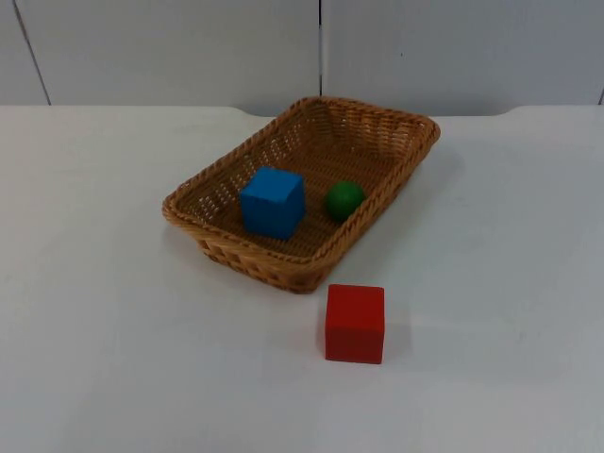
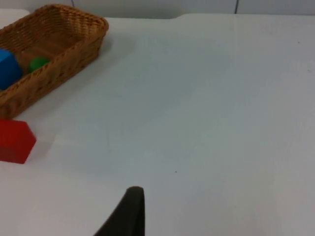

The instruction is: Place all geometric objects except the red cube into the basket.

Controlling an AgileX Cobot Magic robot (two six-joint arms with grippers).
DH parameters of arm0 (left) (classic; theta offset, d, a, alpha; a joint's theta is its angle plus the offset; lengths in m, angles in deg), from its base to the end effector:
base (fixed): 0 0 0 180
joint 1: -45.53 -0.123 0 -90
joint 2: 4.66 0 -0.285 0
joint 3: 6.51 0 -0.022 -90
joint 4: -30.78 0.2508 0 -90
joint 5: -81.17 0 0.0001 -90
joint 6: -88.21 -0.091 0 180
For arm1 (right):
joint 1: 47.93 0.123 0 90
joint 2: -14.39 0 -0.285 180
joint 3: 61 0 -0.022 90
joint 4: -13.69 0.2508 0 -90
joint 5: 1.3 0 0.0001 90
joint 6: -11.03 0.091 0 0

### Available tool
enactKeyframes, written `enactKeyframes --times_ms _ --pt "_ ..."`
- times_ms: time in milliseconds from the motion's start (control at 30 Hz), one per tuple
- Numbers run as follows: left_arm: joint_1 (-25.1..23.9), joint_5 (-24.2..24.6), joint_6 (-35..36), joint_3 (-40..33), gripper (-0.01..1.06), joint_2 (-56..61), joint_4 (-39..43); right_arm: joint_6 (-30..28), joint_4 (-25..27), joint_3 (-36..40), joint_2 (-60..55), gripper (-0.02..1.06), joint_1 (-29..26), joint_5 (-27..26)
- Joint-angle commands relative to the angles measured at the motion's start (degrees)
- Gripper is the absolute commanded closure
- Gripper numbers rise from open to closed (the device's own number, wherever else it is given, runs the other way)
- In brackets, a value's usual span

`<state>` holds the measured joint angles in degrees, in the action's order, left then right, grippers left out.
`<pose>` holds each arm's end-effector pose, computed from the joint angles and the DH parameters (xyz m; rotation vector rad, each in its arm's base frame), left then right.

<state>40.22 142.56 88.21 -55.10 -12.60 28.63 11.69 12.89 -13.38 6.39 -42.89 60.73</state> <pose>-0.0046 -0.0034 0.2764 -0.0934 2.0554 0.0124 -0.0070 -0.0017 0.2801 -0.0775 2.0521 0.0451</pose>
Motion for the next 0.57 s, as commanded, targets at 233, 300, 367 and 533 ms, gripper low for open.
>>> enactKeyframes --times_ms 233,300,367,533 --pt "-0.2 0.2 0.0 -0.3 0.00 0.2 0.2 0.2 -0.1 0.0 0.2 -0.01 -1.3 -0.4" --pt "-0.2 0.2 0.0 -0.3 0.00 0.2 0.2 0.2 -0.1 0.0 0.2 -0.01 -1.3 -0.4" --pt "0.3 0.2 0.0 -0.3 0.00 0.2 0.2 0.2 -0.1 0.0 0.2 -0.01 -1.3 -0.4" --pt "2.5 0.2 0.0 -0.3 0.00 0.2 0.2 0.2 -0.1 0.0 0.2 -0.01 -1.3 -0.4"
